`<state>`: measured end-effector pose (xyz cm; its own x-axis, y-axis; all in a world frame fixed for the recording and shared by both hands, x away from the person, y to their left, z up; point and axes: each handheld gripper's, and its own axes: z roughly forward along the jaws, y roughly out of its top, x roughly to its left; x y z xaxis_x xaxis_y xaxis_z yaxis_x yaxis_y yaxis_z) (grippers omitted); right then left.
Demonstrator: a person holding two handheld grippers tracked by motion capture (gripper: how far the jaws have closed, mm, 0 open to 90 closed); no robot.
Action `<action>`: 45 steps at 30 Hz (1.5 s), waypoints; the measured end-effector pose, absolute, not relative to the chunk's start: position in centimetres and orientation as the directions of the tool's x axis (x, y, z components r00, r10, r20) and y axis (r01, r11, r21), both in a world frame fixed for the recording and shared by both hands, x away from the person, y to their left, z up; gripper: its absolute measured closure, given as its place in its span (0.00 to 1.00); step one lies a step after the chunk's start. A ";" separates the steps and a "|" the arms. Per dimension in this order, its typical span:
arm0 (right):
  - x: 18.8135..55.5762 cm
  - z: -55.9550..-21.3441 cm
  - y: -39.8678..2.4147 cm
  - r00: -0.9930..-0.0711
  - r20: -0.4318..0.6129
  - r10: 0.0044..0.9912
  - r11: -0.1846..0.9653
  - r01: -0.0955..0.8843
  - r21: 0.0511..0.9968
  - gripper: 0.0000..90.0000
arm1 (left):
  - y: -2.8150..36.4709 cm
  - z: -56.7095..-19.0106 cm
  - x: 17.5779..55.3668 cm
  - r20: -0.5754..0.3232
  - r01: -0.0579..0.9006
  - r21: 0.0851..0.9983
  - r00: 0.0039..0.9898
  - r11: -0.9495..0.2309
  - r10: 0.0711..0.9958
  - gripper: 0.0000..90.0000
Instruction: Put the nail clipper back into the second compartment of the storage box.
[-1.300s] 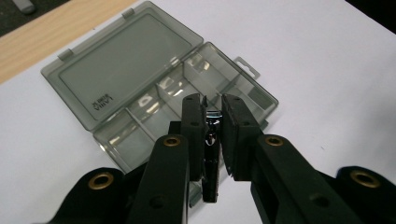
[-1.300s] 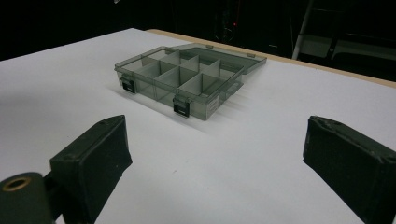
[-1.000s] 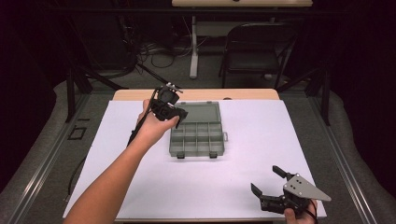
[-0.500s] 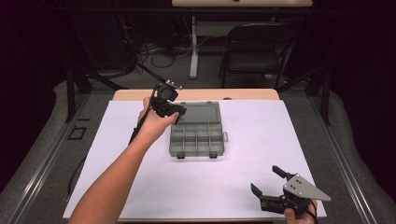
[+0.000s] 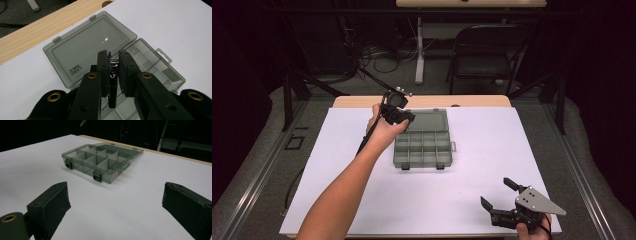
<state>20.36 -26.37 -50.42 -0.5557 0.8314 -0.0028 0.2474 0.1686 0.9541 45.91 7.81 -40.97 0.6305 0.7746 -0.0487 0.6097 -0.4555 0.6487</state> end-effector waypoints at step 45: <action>20.4 -50.5 -26.4 -0.563 0.004 0.826 0.168 0.253 0.953 0.08 | 6.4 -47.1 48.0 -0.082 0.625 0.636 0.638 -0.453 0.766 0.89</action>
